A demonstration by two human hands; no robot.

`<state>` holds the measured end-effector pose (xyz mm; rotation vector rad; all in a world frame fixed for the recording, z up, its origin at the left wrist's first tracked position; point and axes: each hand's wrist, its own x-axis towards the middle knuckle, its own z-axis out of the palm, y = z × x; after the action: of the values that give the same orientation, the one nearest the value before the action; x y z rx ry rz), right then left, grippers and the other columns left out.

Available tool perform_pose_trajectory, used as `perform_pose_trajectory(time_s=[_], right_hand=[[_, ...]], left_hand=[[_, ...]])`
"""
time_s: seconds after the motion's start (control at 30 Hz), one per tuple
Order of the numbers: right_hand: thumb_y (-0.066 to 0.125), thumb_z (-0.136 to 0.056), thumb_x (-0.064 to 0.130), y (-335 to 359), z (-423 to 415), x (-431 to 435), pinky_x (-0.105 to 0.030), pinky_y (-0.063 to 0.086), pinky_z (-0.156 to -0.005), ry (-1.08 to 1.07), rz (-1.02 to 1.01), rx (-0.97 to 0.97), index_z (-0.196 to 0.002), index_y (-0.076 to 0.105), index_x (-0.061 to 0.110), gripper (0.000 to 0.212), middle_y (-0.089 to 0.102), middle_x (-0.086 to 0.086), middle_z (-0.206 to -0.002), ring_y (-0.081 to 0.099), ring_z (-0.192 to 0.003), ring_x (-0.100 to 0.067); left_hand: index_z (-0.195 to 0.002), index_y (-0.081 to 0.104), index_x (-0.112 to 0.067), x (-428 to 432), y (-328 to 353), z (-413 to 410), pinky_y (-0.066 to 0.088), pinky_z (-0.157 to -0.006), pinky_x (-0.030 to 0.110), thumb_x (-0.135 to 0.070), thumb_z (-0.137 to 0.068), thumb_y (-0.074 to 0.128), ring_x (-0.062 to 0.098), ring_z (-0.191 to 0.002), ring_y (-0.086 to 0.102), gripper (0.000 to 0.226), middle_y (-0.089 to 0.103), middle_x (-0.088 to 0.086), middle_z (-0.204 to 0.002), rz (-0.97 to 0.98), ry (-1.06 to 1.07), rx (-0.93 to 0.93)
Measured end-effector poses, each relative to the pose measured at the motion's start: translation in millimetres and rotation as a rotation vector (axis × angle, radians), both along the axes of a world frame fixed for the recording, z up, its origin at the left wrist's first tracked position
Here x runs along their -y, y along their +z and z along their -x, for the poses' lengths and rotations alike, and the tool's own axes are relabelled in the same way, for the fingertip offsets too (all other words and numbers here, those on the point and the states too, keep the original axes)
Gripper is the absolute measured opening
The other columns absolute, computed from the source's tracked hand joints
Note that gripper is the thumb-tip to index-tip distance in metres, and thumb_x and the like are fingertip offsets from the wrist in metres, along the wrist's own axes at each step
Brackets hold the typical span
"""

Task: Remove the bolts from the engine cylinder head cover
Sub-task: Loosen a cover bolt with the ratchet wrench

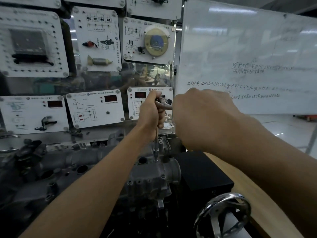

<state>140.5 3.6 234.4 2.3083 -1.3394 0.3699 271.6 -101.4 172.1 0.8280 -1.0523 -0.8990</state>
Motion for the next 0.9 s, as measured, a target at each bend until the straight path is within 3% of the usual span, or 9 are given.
perform_pose_trajectory(time_s=[0.03,0.1,0.17,0.23,0.37,0.5,0.73,0.9], right_hand=[[0.053,-0.093,0.018,0,-2,-4,-0.029,0.033,-0.053,0.026,-0.046,-0.032,-0.077,0.04,0.013,0.021,0.045,-0.003,-0.079,0.044,-0.065,-0.02],[0.05,-0.097,0.017,-5,-5,-6,-0.03,0.032,-0.055,0.034,-0.114,-0.078,-0.089,0.042,0.014,0.012,0.042,-0.004,-0.08,0.044,-0.068,-0.021],[0.051,-0.094,0.014,-11,0,1,-0.028,0.024,-0.049,0.014,-0.049,-0.058,-0.081,0.033,0.015,0.022,0.032,0.0,-0.073,0.032,-0.057,-0.016],[0.05,-0.095,0.016,-10,8,13,-0.028,0.024,-0.047,0.02,0.027,0.036,-0.077,0.037,0.018,0.022,0.037,0.002,-0.072,0.035,-0.056,-0.014],[0.053,-0.095,0.021,-7,19,36,-0.028,0.035,-0.05,0.069,0.084,0.094,-0.083,0.054,0.023,0.012,0.052,0.003,-0.073,0.052,-0.061,-0.017],[0.053,-0.092,0.024,-7,28,39,-0.025,0.028,-0.048,0.117,0.147,0.145,-0.086,0.057,0.026,0.008,0.052,0.004,-0.075,0.051,-0.06,-0.017],[0.052,-0.093,0.023,-9,32,35,-0.028,0.034,-0.049,0.107,0.119,0.148,-0.087,0.058,0.024,0.008,0.056,0.002,-0.077,0.056,-0.064,-0.02],[0.05,-0.095,0.026,-14,31,33,-0.028,0.027,-0.048,0.107,0.107,0.171,-0.09,0.055,0.024,0.007,0.051,0.002,-0.078,0.049,-0.061,-0.017]], left_hand=[[-0.039,0.049,-0.025,1,-1,1,0.013,-0.058,0.039,-0.037,-0.089,0.048,0.013,-0.048,0.026,0.052,0.037,-0.008,-0.045,0.001,-0.009,0.0],[-0.04,0.056,-0.027,4,-3,1,0.018,-0.054,0.036,-0.036,-0.089,0.049,0.014,-0.052,0.03,0.05,0.042,-0.008,-0.047,-0.012,-0.004,0.013],[-0.037,0.052,-0.024,4,-2,-3,0.024,-0.046,0.027,-0.034,-0.09,0.046,0.011,-0.043,0.028,0.055,0.038,-0.009,-0.043,-0.034,0.003,0.026],[-0.035,0.047,-0.023,2,2,-7,0.022,-0.039,0.023,-0.034,-0.089,0.043,0.011,-0.037,0.022,0.056,0.031,-0.007,-0.041,-0.058,0.007,0.035],[-0.036,0.048,-0.023,-1,6,-8,0.022,-0.04,0.025,-0.033,-0.091,0.041,0.012,-0.038,0.022,0.056,0.031,-0.006,-0.043,-0.057,0.042,0.021],[-0.034,0.046,-0.022,-3,14,-4,0.022,-0.039,0.024,-0.035,-0.093,0.04,0.011,-0.038,0.022,0.061,0.031,-0.007,-0.042,-0.03,0.041,0.03],[-0.037,0.045,-0.023,-6,7,1,0.021,-0.041,0.026,-0.035,-0.093,0.041,0.012,-0.039,0.022,0.057,0.03,-0.006,-0.043,-0.053,0.047,0.018],[-0.033,0.045,-0.023,-5,5,2,0.022,-0.041,0.027,-0.035,-0.091,0.041,0.011,-0.038,0.022,0.06,0.03,-0.007,-0.042,-0.057,0.04,0.031]])
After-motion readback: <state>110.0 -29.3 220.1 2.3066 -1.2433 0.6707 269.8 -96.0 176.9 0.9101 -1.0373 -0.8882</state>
